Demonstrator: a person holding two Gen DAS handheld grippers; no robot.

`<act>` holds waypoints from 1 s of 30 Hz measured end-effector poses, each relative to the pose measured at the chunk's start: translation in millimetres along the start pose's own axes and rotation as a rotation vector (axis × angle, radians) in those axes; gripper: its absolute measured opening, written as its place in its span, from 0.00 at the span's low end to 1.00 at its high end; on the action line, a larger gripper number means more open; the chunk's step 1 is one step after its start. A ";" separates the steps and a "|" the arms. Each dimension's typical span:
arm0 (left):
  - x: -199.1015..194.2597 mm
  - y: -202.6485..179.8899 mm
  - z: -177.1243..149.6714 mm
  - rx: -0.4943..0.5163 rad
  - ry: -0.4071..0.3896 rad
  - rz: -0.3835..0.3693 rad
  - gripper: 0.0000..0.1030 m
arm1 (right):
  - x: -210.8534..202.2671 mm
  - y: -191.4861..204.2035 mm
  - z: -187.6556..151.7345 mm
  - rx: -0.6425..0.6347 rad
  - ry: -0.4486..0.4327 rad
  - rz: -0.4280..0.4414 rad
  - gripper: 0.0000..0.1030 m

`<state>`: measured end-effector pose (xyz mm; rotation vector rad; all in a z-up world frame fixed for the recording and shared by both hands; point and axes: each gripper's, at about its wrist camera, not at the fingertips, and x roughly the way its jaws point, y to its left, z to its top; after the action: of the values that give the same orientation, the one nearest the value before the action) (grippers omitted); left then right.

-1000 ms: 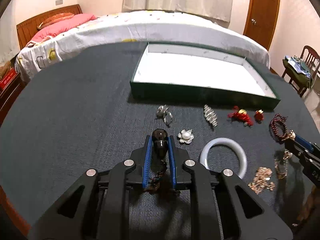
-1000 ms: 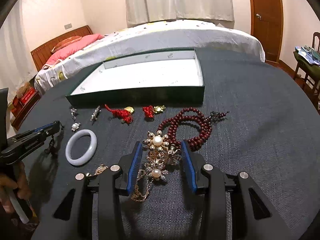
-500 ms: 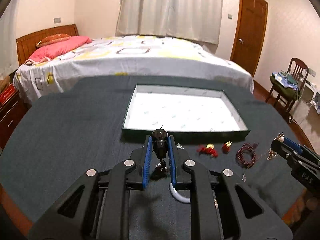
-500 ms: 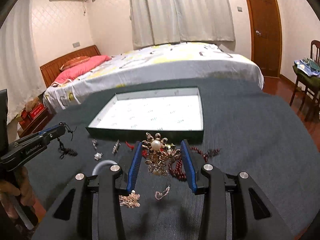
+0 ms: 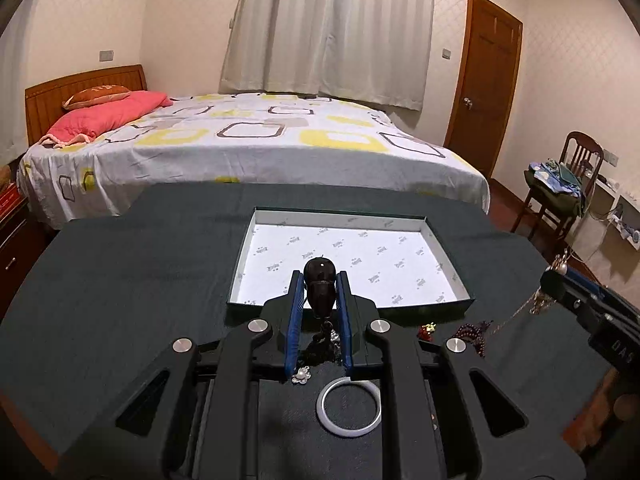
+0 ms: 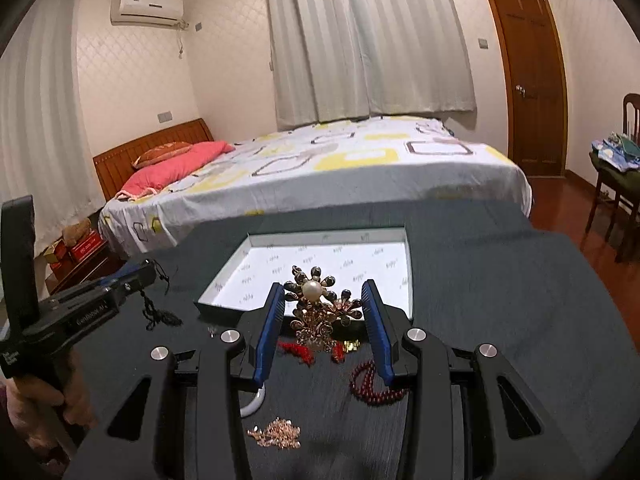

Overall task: Organize jewelry
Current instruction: 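Carry the pendant with the left tool into the box while the right tool drops the brooch there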

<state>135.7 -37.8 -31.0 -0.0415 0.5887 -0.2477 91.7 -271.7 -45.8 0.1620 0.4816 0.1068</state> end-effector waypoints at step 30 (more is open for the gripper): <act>178.3 -37.2 24.1 0.041 0.130 -0.055 0.16 | 156.5 -46.1 11.2 0.051 0.145 -0.071 0.39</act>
<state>284.1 -118.0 -104.0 -0.0019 0.7124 -0.3178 237.8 -296.5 -115.1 0.1881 0.6341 0.0371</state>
